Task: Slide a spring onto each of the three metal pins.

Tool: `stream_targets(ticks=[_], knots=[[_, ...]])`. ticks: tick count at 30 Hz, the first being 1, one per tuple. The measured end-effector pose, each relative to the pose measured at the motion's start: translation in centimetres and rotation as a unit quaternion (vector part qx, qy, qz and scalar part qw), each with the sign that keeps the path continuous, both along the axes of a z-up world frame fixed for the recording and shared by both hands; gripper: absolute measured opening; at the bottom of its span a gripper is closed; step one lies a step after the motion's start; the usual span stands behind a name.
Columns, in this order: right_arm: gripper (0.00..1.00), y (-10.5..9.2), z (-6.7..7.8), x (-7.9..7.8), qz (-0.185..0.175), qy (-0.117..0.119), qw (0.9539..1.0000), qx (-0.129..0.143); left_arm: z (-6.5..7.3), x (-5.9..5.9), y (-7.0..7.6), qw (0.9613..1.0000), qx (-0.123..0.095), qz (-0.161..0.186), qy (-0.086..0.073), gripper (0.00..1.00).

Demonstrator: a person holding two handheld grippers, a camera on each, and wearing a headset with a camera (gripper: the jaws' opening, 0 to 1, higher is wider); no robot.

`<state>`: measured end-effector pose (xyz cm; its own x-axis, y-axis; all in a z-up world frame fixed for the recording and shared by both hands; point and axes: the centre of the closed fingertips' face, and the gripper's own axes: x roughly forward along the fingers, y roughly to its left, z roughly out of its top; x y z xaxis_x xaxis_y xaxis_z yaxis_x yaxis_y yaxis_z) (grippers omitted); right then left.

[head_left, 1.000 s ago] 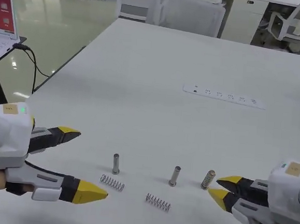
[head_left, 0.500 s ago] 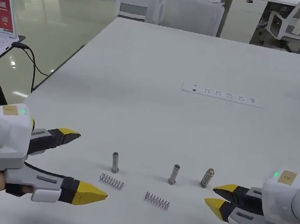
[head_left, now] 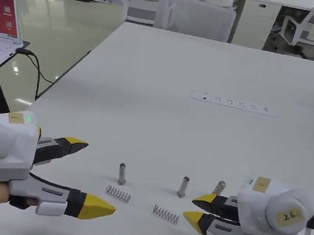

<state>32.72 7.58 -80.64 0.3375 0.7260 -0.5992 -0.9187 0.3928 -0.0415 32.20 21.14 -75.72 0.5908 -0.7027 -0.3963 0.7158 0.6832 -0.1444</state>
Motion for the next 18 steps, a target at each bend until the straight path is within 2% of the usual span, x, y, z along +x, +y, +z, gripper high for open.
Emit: stream_targets(ticks=[8,18], knots=[[0.14,1.8,-1.8,-0.5,0.026,0.01,0.9994,-0.019,0.0,-0.2,0.1,1.0,0.002,-0.001,0.001,0.96],[0.13,2.0,-3.9,-0.5,0.042,0.016,0.9979,-0.048,-0.1,-0.3,0.3,1.0,0.004,0.001,0.004,0.96]])
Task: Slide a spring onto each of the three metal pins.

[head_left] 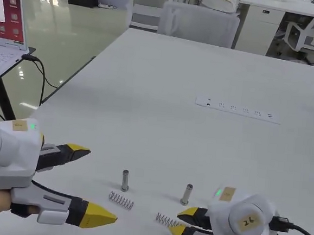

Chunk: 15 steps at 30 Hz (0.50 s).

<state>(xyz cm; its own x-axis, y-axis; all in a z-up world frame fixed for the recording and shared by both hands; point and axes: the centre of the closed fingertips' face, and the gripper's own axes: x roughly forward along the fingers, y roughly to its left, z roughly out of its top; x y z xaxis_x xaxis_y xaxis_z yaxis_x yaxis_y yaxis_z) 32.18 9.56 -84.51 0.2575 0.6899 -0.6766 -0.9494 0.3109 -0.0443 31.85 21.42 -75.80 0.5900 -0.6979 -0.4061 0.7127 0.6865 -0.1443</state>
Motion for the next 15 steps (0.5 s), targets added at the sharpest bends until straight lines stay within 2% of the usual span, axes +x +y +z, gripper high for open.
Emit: stream_targets(ticks=[9,11,13,15], knots=[[0.1,-0.1,-1.9,0.0,0.015,0.0,0.9995,-0.027,0.0,-0.2,0.0,1.0,0.003,-0.002,-0.001,0.95],[0.08,-0.1,-1.6,-0.1,0.014,0.0,0.9998,-0.013,0.0,-0.4,0.0,1.0,0.005,-0.003,0.0,0.95],[0.08,-0.3,-1.6,-0.1,0.013,0.004,0.9998,-0.017,0.0,-0.6,0.0,1.0,0.005,-0.005,0.001,0.95],[0.08,-0.4,-1.3,-0.1,0.017,-0.004,0.9997,-0.018,0.1,-0.7,0.0,1.0,0.005,-0.006,0.001,0.95]])
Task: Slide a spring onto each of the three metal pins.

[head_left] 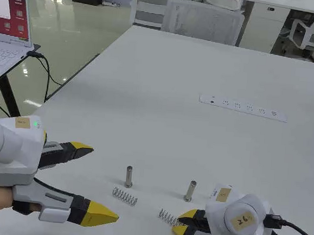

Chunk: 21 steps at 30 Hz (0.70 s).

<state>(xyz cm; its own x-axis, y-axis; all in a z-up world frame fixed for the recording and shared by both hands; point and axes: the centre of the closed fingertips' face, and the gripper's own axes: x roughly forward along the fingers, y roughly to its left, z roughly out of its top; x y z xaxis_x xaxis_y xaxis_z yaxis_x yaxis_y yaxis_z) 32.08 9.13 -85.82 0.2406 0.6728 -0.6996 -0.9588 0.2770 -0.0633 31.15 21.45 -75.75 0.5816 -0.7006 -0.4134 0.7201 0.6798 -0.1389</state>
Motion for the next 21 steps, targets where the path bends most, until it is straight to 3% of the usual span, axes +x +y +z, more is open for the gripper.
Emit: stream_targets(ticks=[6,12,21], knots=[[0.08,-0.6,1.6,-0.3,0.018,-0.01,0.9998,0.006,0.0,-0.4,-0.6,0.9999,-0.003,-0.014,0.005,0.93],[0.08,-1.6,3.3,-0.1,0.038,-0.027,0.9989,0.002,-0.4,-1.2,-2.2,0.9987,-0.003,-0.049,0.014,0.9],[0.08,-2.7,4.4,-0.3,0.065,-0.045,0.9969,-0.006,-0.5,-1.6,-4.1,0.9963,-0.012,-0.082,0.026,0.8]])
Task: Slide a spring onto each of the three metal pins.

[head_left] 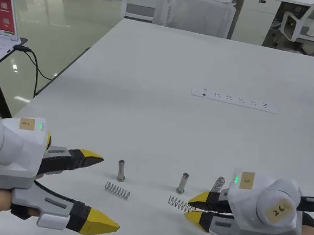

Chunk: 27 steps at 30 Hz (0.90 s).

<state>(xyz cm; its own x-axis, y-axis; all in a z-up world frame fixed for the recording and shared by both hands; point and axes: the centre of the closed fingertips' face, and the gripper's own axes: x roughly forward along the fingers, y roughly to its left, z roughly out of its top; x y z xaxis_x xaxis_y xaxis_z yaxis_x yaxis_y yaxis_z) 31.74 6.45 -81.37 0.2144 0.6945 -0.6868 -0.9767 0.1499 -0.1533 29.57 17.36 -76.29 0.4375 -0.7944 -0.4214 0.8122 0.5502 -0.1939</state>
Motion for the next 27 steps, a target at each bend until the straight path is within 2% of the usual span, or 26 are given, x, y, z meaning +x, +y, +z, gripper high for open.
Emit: stream_targets(ticks=[1,4,6,11,15,18,22,27], knots=[[0.08,0.0,0.1,-0.1,0.003,0.0,1.0,0.0,-0.1,-0.1,-0.7,0.9999,-0.006,-0.012,0.006,0.78],[0.08,-0.1,0.2,-0.6,0.023,-0.003,0.9997,0.002,-0.5,0.0,-2.1,0.9995,-0.003,-0.029,0.009,0.73],[0.08,-0.1,0.2,-0.8,0.033,-0.006,0.9994,0.0,-0.7,-0.3,-3.4,0.9985,0.001,-0.053,0.012,0.69],[0.08,0.0,0.6,-1.5,0.054,-0.004,0.9985,0.006,-1.1,-0.1,-5.7,0.9967,0.005,-0.08,0.008,0.64],[0.08,0.2,1.2,-1.9,0.072,-0.016,0.9973,0.007,-1.5,0.1,-7.0,0.9948,0.011,-0.101,0.002,0.58],[0.08,0.2,1.5,-1.9,0.074,-0.016,0.9971,0.01,-1.5,0.4,-8.0,0.9941,0.01,-0.108,0.0,0.53],[0.08,0.3,2.0,-2.1,0.078,-0.014,0.9967,0.015,-1.4,0.7,-9.3,0.9937,-0.005,-0.112,-0.004,0.42],[0.08,0.3,2.5,-2.2,0.082,-0.017,0.9963,0.019,-1.7,0.6,-10.4,0.9923,-0.007,-0.124,-0.005,0.3]])
